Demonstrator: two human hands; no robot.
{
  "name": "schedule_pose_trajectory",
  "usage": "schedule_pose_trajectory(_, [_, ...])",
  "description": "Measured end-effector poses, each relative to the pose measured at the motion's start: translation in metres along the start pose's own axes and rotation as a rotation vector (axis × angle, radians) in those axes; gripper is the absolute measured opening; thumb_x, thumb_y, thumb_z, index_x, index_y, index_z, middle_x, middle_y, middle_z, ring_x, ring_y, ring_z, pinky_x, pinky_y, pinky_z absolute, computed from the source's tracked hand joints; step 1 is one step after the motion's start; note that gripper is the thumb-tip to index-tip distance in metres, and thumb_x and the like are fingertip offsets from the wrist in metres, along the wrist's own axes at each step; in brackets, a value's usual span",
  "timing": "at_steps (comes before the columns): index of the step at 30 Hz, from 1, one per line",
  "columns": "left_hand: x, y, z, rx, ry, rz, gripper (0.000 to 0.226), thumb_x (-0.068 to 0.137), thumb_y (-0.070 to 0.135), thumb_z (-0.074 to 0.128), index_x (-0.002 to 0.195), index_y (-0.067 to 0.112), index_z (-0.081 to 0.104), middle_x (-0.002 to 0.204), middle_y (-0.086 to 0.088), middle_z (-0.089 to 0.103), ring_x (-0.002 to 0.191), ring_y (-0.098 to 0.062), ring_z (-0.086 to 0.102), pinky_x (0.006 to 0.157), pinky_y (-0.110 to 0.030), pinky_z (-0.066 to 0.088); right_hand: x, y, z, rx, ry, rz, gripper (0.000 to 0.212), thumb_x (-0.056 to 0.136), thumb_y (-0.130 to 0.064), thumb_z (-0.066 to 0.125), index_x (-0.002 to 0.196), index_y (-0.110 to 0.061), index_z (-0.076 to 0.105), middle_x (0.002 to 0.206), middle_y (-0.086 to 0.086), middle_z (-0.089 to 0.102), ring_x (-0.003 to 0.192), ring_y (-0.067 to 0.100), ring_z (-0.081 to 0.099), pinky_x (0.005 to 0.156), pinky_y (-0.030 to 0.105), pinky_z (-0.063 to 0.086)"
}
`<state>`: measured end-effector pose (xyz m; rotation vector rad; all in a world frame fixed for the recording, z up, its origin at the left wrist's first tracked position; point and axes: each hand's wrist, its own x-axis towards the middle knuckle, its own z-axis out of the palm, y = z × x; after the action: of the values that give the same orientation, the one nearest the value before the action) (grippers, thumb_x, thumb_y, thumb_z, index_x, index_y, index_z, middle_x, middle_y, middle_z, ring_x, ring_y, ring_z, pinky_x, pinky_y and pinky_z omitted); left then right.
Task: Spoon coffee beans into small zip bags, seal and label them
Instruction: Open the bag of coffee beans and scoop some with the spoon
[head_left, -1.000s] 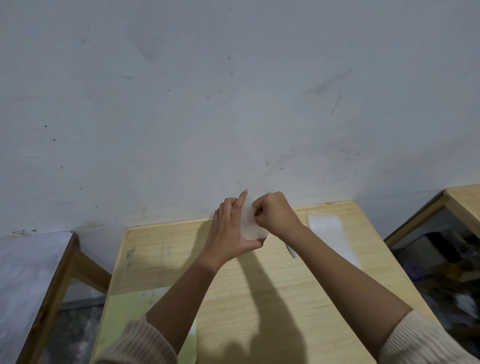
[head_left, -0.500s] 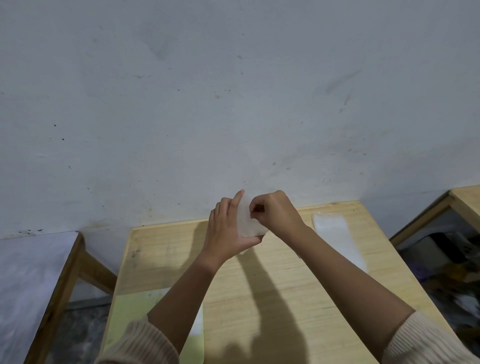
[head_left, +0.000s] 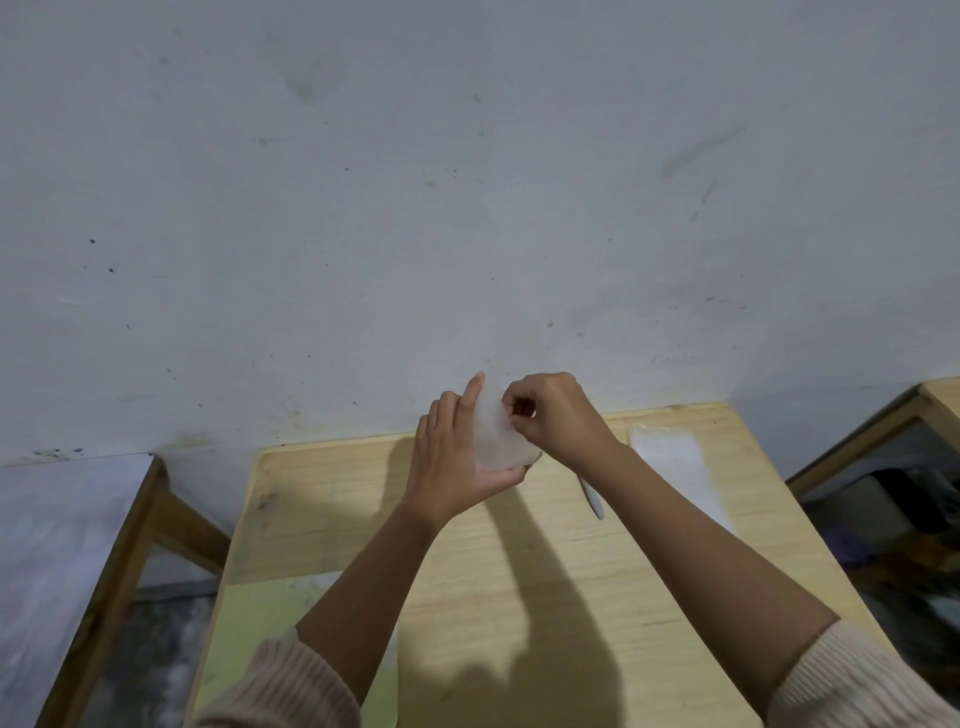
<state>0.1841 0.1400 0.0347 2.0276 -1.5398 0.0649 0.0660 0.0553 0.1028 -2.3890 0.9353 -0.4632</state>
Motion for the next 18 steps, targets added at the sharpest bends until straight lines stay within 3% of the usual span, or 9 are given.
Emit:
schedule_pose_trajectory(3, [0.006, 0.003, 0.002, -0.007, -0.028, -0.009, 0.110, 0.050, 0.068, 0.054, 0.144, 0.019, 0.021, 0.101, 0.000, 0.040, 0.091, -0.019, 0.044, 0.077, -0.025, 0.031, 0.002, 0.004, 0.001, -0.029, 0.047, -0.007, 0.014, 0.073, 0.005, 0.056, 0.078, -0.002, 0.067, 0.074, 0.011, 0.066, 0.071, 0.024, 0.060, 0.065, 0.032, 0.048])
schedule_pose_trajectory(7, [0.010, 0.007, 0.013, -0.035, -0.019, -0.014, 0.113, 0.048, 0.063, 0.072, 0.141, 0.025, 0.018, 0.101, 0.003, 0.039, 0.091, -0.017, 0.044, 0.078, -0.026, 0.034, 0.001, 0.012, 0.003, 0.006, 0.089, -0.002, 0.013, 0.072, 0.005, 0.055, 0.073, -0.004, 0.064, 0.069, 0.007, 0.064, 0.067, 0.023, 0.058, 0.062, 0.034, 0.048])
schedule_pose_trajectory(11, [0.012, 0.011, 0.018, -0.084, -0.011, -0.015, 0.112, 0.050, 0.071, 0.063, 0.141, 0.026, 0.019, 0.101, 0.005, 0.037, 0.088, -0.015, 0.044, 0.079, -0.026, 0.034, 0.003, 0.023, -0.005, 0.078, 0.049, 0.023, 0.017, 0.074, 0.005, 0.055, 0.072, -0.008, 0.065, 0.064, -0.001, 0.058, 0.066, 0.020, 0.057, 0.064, 0.032, 0.048])
schedule_pose_trajectory(18, [0.016, 0.016, 0.028, -0.059, 0.067, 0.033, 0.110, 0.052, 0.074, 0.071, 0.136, 0.012, 0.036, 0.094, -0.001, 0.045, 0.079, -0.015, 0.046, 0.069, -0.023, 0.035, 0.009, 0.040, -0.005, -0.014, -0.030, -0.033, 0.025, 0.080, 0.006, 0.054, 0.084, -0.007, 0.075, 0.086, 0.013, 0.061, 0.076, 0.027, 0.059, 0.066, 0.036, 0.048])
